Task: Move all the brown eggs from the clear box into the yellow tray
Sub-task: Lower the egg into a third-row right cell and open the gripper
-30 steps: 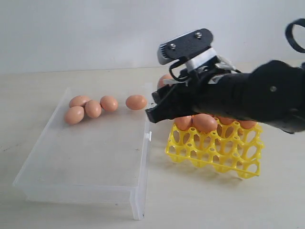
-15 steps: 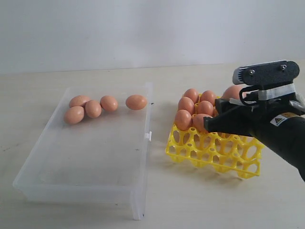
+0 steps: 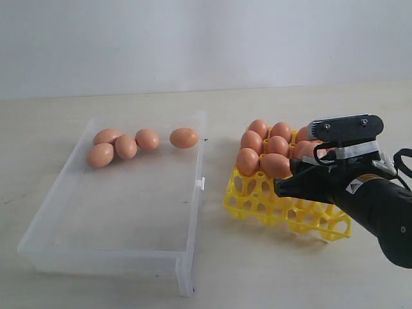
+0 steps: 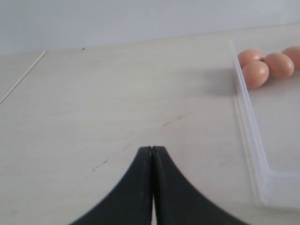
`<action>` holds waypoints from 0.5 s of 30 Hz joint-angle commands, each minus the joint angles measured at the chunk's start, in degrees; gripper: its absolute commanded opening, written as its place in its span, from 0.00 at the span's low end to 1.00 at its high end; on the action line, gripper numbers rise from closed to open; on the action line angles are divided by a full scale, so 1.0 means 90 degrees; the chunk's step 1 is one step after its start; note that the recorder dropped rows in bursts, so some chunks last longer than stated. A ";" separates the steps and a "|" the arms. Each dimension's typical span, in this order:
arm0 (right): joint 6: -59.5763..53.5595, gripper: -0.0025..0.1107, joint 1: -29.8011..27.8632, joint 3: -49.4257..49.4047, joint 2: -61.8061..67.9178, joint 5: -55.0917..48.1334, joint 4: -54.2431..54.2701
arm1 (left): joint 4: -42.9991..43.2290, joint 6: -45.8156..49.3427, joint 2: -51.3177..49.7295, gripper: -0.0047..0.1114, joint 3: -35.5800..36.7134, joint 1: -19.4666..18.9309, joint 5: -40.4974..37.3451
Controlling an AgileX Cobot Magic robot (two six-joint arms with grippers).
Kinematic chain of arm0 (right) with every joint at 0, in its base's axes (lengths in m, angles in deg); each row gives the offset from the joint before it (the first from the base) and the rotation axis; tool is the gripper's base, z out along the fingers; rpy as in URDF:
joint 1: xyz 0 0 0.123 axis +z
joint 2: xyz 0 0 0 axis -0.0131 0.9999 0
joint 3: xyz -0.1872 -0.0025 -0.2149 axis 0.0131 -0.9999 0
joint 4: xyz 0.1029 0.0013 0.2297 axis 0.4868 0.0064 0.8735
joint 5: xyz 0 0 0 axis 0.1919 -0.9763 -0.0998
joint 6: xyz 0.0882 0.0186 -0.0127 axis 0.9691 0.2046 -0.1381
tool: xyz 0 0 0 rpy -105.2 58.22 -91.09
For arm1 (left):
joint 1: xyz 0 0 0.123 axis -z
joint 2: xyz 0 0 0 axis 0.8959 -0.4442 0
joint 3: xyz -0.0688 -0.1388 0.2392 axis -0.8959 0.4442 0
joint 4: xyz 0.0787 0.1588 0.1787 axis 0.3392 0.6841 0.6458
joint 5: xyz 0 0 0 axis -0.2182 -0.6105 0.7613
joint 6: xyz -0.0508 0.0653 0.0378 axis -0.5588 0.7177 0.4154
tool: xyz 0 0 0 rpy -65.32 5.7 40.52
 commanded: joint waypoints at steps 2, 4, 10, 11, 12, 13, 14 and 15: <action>0.0220 0.02 -0.0285 -0.0025 0.0297 0.0235 -0.0299 | -0.0044 -0.0025 0.0036 0.04 -0.0026 0.0038 0.0039; 0.0421 0.02 -0.0325 -0.0025 0.0474 0.0373 -0.0643 | -0.0044 -0.0025 0.0036 0.04 -0.0026 0.0038 0.0039; 0.0675 0.02 -0.0325 -0.0013 0.0662 0.0624 -0.1084 | -0.0044 -0.0025 0.0036 0.04 -0.0026 0.0038 0.0039; 0.0675 0.02 -0.0325 -0.0013 0.0673 0.0671 -0.1084 | -0.0044 -0.0025 0.0036 0.04 -0.0026 0.0038 0.0039; 0.0675 0.02 -0.0325 -0.0013 0.0673 0.0686 -0.1084 | -0.0044 -0.0025 0.0036 0.04 -0.0026 0.0038 0.0039; 0.0675 0.02 -0.0325 0.0020 0.0677 0.0724 -0.1084 | -0.0044 -0.0025 0.0036 0.04 -0.0026 0.0038 0.0039; 0.0675 0.02 -0.0325 0.0047 0.0677 0.0672 -0.1084 | -0.0044 -0.0025 0.0036 0.04 -0.0026 0.0038 0.0039; 0.0608 0.02 -0.0325 0.0144 0.0677 0.0613 -0.1084 | -0.0044 -0.0025 0.0036 0.04 -0.0026 0.0038 0.0039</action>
